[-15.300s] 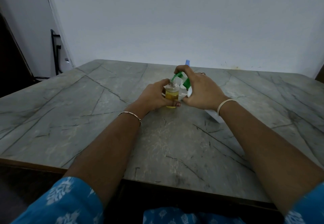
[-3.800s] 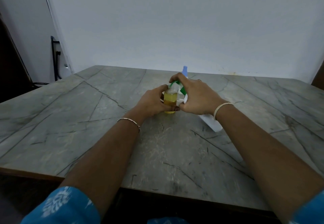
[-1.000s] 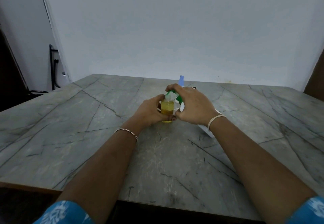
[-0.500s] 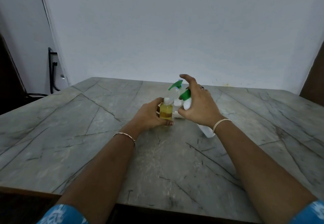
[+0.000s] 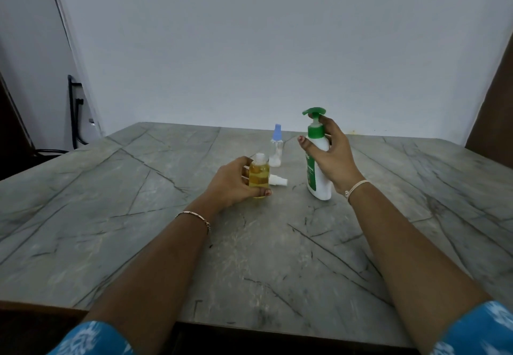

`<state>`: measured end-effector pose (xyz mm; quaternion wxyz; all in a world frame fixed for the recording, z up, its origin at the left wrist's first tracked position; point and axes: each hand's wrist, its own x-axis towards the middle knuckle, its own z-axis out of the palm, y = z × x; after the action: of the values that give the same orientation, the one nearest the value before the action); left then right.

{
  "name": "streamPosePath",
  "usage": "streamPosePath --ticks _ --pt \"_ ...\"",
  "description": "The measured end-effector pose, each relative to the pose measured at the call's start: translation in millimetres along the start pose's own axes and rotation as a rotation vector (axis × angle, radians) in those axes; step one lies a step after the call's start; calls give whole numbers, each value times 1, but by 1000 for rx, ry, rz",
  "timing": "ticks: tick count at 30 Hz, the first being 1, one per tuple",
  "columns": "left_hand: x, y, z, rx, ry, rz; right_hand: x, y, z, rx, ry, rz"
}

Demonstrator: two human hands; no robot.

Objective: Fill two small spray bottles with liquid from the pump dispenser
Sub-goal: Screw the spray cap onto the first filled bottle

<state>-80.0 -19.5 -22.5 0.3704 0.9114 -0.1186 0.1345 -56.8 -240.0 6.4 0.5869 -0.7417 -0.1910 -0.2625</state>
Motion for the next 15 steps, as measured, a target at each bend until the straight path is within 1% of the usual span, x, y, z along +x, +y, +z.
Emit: streamPosePath --ticks 6,15 --pt "0 0 0 -3 -12 -7 2 4 -11 184 92 109" --pt "-4 3 -3 -24 1 -32 2 2 -17 182 165 188"
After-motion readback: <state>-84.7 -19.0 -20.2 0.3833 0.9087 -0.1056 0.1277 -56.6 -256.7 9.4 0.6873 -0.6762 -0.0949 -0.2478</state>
